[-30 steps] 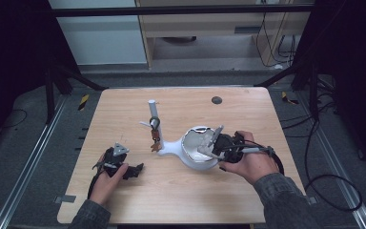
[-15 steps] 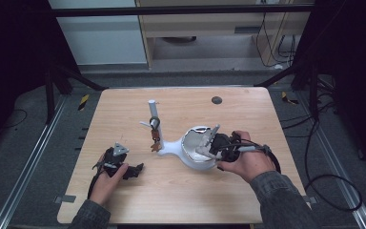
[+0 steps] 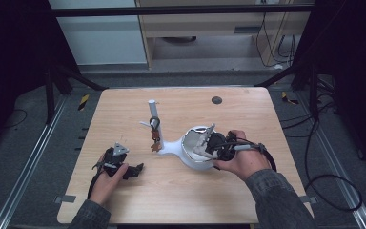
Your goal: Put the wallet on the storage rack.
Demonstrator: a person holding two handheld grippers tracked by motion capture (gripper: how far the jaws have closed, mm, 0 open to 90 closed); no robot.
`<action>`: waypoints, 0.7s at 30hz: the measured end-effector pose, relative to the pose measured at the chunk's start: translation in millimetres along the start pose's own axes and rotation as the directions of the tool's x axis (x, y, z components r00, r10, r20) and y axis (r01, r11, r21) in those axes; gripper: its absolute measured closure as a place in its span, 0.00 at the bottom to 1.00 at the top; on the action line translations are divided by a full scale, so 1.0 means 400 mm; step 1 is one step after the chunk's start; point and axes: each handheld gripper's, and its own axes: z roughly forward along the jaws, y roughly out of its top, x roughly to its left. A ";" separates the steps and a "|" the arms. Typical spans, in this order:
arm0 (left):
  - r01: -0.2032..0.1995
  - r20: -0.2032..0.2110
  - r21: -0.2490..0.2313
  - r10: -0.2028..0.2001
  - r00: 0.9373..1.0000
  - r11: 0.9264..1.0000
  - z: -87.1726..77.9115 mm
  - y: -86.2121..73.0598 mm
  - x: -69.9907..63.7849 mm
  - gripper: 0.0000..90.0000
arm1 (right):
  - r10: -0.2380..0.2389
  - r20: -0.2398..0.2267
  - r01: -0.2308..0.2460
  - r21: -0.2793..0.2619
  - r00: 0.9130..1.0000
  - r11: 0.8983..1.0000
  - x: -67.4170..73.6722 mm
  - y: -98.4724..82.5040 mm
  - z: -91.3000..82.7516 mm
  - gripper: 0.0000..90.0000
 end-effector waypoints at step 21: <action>0.000 0.000 0.000 0.000 1.000 1.000 0.000 0.000 0.000 0.00 | 0.002 -0.011 -0.001 0.019 1.000 1.000 -0.004 0.024 0.018 0.35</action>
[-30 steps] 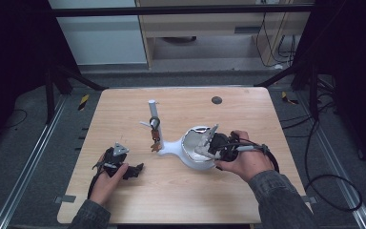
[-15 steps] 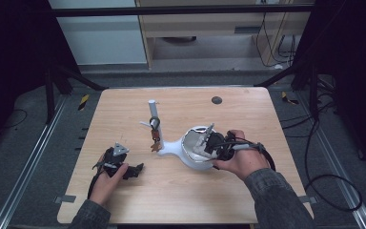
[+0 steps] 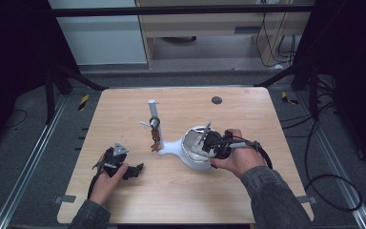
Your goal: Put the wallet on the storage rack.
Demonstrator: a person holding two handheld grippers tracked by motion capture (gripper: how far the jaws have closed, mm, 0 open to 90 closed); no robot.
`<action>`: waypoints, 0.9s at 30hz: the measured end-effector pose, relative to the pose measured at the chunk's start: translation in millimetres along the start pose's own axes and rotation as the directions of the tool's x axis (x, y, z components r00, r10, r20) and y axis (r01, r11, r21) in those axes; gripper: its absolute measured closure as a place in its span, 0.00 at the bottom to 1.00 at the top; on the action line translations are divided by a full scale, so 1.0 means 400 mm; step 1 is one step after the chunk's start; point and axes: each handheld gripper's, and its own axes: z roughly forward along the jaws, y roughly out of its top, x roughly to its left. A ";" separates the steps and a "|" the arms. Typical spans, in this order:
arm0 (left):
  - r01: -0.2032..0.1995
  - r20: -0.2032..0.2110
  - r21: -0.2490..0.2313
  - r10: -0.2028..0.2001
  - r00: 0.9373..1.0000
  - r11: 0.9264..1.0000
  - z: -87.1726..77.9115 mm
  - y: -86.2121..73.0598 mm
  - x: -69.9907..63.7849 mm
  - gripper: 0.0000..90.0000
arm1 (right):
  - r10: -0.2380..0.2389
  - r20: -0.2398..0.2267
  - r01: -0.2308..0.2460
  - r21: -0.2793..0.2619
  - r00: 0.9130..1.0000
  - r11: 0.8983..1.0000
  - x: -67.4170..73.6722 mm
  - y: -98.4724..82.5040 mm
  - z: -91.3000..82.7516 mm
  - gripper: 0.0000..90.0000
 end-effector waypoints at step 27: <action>0.000 0.000 0.000 0.000 1.000 1.000 0.000 0.000 0.000 0.00 | 0.005 -0.010 -0.004 0.023 1.000 1.000 -0.005 0.035 0.027 0.35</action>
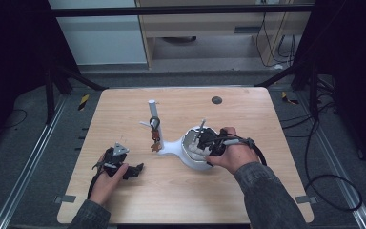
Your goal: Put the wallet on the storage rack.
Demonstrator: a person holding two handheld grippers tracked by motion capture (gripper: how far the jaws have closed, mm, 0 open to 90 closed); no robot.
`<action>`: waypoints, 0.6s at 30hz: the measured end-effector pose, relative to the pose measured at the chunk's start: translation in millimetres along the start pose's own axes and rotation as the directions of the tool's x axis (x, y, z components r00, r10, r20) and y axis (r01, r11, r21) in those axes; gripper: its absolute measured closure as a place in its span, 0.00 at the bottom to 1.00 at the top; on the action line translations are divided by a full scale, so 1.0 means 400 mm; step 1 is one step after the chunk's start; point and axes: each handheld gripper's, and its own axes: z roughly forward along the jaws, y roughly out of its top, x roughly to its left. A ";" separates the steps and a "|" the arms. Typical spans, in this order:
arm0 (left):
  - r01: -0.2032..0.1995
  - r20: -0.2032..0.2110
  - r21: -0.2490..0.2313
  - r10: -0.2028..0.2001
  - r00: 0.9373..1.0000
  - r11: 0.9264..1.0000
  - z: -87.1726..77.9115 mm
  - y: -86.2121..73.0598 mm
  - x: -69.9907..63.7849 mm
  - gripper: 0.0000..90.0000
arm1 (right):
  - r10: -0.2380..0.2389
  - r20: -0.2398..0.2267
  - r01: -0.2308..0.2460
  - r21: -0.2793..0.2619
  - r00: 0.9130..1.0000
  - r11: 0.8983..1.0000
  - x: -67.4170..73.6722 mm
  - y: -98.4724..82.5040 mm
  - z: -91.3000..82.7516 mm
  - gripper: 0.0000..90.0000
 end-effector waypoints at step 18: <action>0.000 0.000 0.000 0.000 1.000 1.000 0.000 0.000 0.000 0.00 | -0.011 -0.006 0.011 0.005 1.000 1.000 -0.005 0.024 0.019 0.35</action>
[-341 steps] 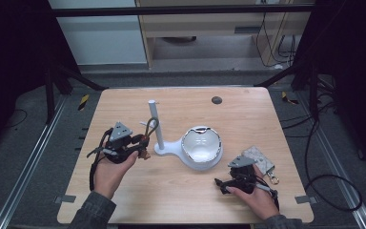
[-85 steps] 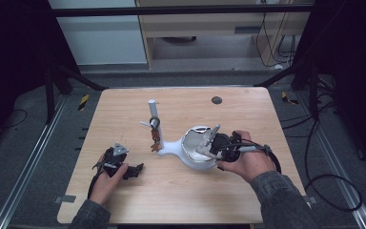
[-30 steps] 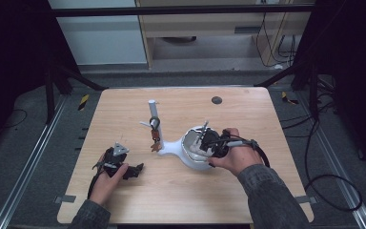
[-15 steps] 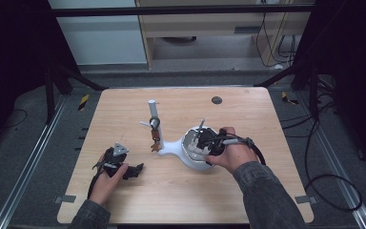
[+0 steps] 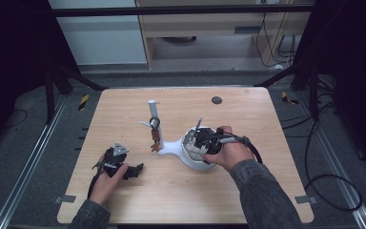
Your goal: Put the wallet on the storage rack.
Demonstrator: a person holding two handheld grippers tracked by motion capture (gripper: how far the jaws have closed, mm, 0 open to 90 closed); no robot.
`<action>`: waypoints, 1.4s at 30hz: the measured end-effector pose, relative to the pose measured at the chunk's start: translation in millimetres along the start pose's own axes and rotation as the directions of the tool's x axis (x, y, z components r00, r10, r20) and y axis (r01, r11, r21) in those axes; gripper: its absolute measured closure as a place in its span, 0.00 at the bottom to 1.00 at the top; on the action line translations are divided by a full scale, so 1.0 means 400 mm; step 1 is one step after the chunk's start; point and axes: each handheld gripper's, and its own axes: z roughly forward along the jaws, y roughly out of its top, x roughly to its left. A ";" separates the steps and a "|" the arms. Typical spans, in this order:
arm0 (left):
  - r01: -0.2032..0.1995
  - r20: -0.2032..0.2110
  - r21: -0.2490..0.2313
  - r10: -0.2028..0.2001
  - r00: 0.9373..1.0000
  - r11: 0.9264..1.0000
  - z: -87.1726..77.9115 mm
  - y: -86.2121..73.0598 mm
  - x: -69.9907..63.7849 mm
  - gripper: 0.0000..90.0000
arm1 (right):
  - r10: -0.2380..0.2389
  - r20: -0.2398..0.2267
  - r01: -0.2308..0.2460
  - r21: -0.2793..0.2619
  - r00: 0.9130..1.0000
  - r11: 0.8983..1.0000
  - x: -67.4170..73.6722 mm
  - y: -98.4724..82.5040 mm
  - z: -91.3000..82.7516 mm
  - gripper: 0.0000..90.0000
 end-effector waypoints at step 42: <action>-0.001 0.000 0.000 0.001 1.000 1.000 0.000 0.000 0.000 0.00 | 0.006 -0.029 -0.006 0.005 1.000 1.000 -0.001 0.020 0.039 0.35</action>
